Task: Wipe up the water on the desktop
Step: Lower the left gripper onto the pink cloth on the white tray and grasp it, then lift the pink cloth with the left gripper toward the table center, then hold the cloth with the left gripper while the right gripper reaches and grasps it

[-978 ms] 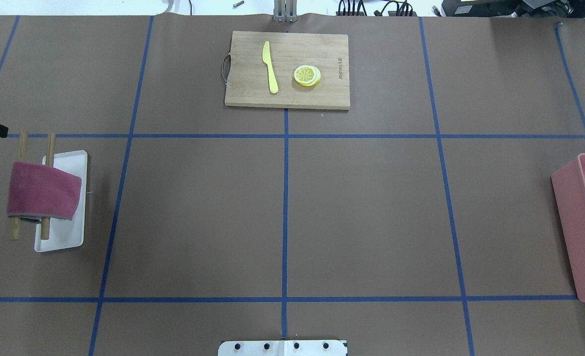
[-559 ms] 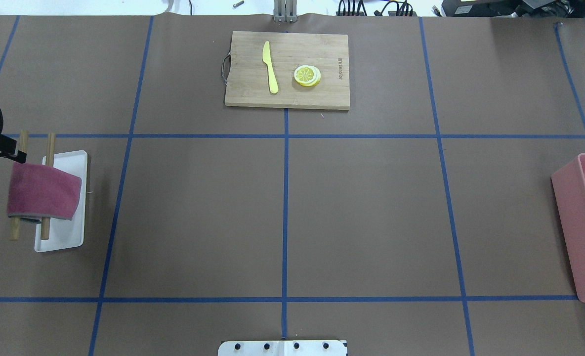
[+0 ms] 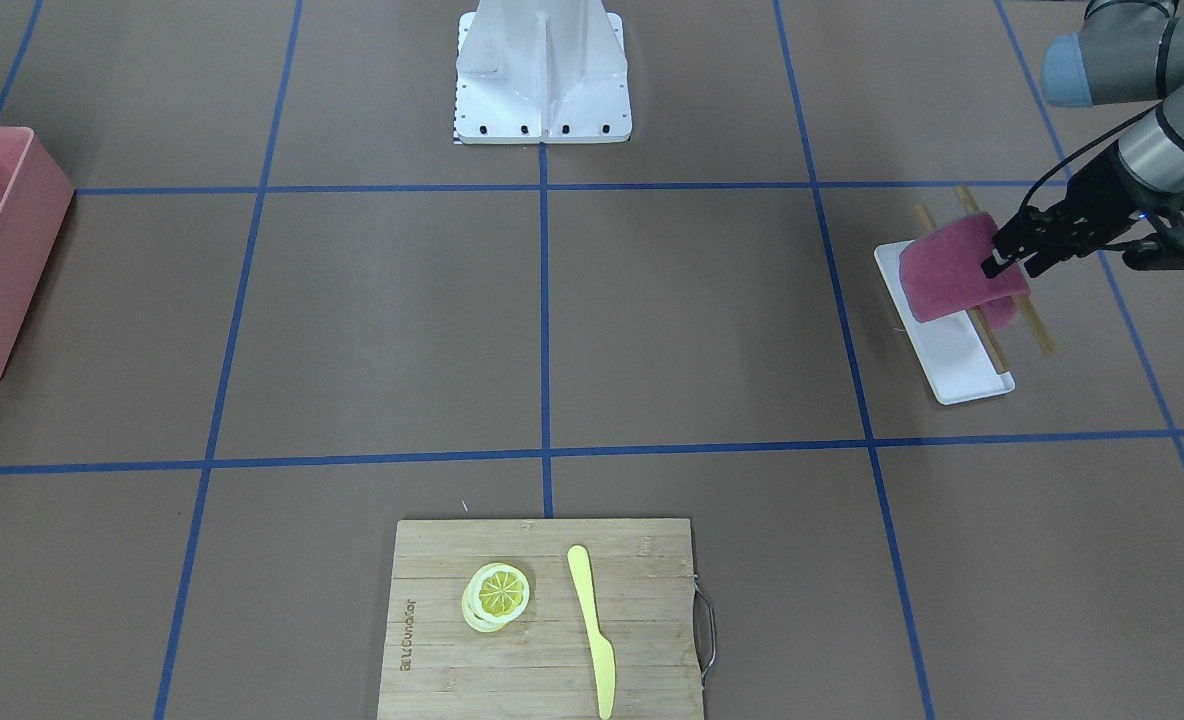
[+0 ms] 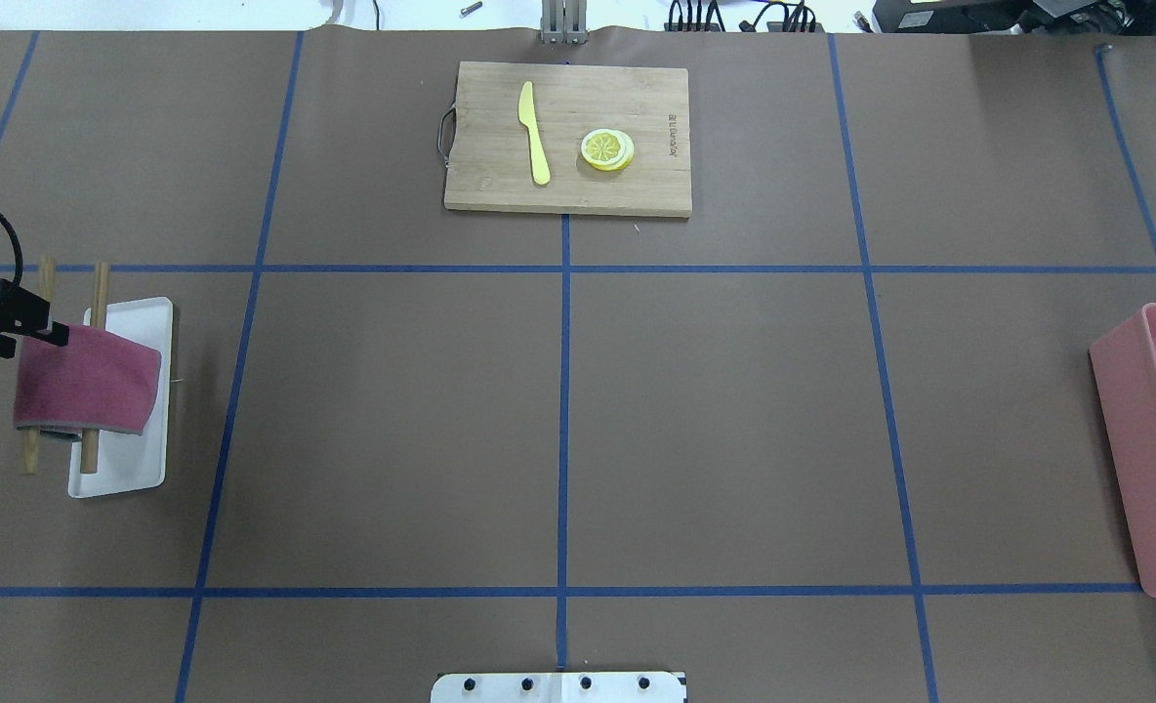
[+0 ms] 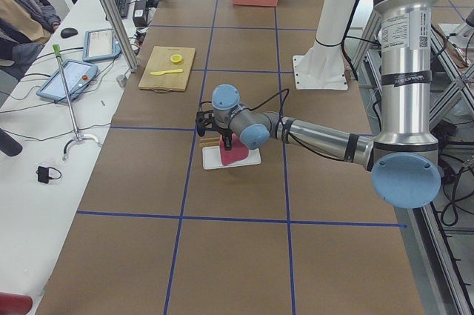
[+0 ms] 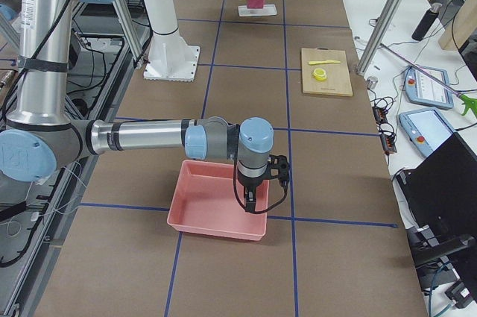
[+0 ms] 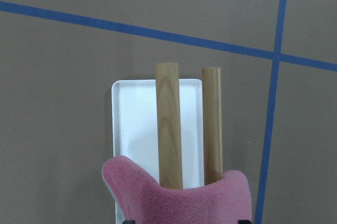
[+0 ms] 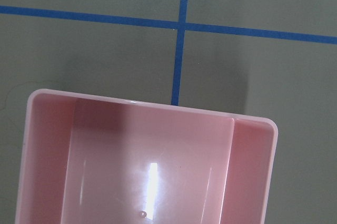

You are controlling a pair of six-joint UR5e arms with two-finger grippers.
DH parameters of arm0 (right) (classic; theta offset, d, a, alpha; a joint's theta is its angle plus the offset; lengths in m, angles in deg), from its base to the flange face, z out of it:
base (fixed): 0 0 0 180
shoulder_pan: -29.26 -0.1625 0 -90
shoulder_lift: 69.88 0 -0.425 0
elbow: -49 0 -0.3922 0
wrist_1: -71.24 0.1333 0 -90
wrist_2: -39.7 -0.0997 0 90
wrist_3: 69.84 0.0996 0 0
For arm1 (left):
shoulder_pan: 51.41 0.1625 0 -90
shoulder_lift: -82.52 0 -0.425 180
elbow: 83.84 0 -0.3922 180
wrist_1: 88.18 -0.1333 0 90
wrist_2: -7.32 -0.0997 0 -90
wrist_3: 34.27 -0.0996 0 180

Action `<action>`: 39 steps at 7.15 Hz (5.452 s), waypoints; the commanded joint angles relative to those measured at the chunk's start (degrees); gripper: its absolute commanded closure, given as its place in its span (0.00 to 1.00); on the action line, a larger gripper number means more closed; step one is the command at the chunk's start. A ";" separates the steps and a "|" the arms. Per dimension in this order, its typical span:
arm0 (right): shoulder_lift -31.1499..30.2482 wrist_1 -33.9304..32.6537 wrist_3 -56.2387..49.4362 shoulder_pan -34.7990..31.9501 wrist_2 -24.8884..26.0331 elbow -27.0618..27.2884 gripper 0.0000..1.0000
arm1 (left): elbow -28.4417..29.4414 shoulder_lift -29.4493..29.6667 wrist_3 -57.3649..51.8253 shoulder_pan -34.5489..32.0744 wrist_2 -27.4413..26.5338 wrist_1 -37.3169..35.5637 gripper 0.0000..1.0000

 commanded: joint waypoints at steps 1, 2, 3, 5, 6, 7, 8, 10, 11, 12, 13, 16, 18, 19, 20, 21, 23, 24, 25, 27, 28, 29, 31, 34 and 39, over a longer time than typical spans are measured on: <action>0.16 0.03 0.05 0.00 -0.26 -0.03 0.00 | 0.08 -0.08 0.18 0.12 0.00 0.09 0.67; 0.16 0.03 -0.03 0.00 -0.26 -0.03 0.00 | -0.01 0.00 0.18 0.12 0.00 0.09 0.88; 0.16 0.03 0.05 0.00 -0.26 0.06 0.00 | -0.01 0.01 0.18 0.12 0.00 0.09 1.00; 0.16 0.03 0.05 0.00 -0.43 0.06 0.00 | -0.80 0.01 0.18 0.03 0.08 0.00 1.00; 0.25 0.03 0.05 0.09 -0.43 0.06 0.00 | -1.41 -0.08 0.18 -0.14 0.09 0.00 1.00; 0.25 0.03 0.05 0.09 -0.43 0.06 0.00 | -2.20 -0.08 0.18 -0.23 0.17 0.00 1.00; 0.25 0.03 -0.03 0.09 -0.34 0.06 0.00 | -3.43 -0.08 0.18 -0.41 0.26 -0.09 1.00; 0.25 0.03 -0.03 0.01 -2.70 0.06 0.00 | -6.75 0.96 0.35 -0.94 5.58 -0.44 1.00; 0.16 0.03 -0.03 0.09 -5.07 0.14 0.00 | -8.52 3.50 4.53 -0.59 6.49 -0.53 1.00; -0.01 0.47 -0.73 0.09 -8.74 0.84 0.00 | -8.01 10.22 10.58 0.02 6.50 -1.40 1.00; -0.27 3.86 -0.48 0.96 -9.39 3.28 0.00 | -7.83 19.77 15.86 2.47 6.41 -7.32 1.00; -0.63 17.65 0.23 2.37 -18.25 3.31 0.00 | -5.92 39.86 28.37 13.69 -3.64 -17.14 1.00; -0.45 26.36 6.58 4.39 -23.70 4.18 0.00 | 1.02 50.67 35.05 18.74 -10.27 -17.23 1.00; 0.07 34.14 16.39 8.49 -23.55 5.49 0.00 | 4.26 54.55 36.03 19.18 -10.46 -17.31 1.00; 0.51 42.92 26.58 11.66 -21.81 6.29 0.00 | 6.64 57.63 38.30 20.06 -12.46 -17.31 1.00; 0.52 47.45 31.82 15.43 -16.39 8.30 0.00 | 10.85 61.75 40.41 23.03 -17.27 -17.23 1.00; 2.35 49.69 34.77 20.29 -12.32 9.80 0.01 | 17.28 68.09 48.02 25.07 -22.48 -17.23 1.00; 4.54 49.78 35.21 24.83 -6.38 9.81 0.07 | 18.61 69.95 50.34 26.56 -25.11 -17.23 1.00; 6.30 49.86 38.26 26.70 -3.97 9.81 0.08 | 18.97 70.23 50.54 27.36 -27.31 -17.23 1.00; 13.22 49.87 51.85 30.66 -2.64 9.90 0.07 | 19.50 69.97 56.48 27.36 -30.13 -17.23 1.00; 14.91 49.87 54.52 34.59 1.63 10.34 0.07 | 20.02 69.97 60.78 27.36 -32.50 -17.05 1.00; 16.06 49.87 55.76 38.90 6.99 11.12 0.07 | 20.20 69.71 65.87 27.36 -34.09 -17.14 1.00; 19.14 49.87 58.50 44.46 14.91 11.83 0.08 | 20.38 69.27 71.26 27.28 -36.91 -17.92 1.00; 19.50 49.87 54.58 44.65 19.92 11.92 0.09 | 17.94 68.83 73.04 27.28 -37.00 -23.10 1.00; 18.53 52.13 45.76 50.52 33.66 12.89 0.09 | 13.70 68.65 74.36 27.63 -36.83 -26.28 1.00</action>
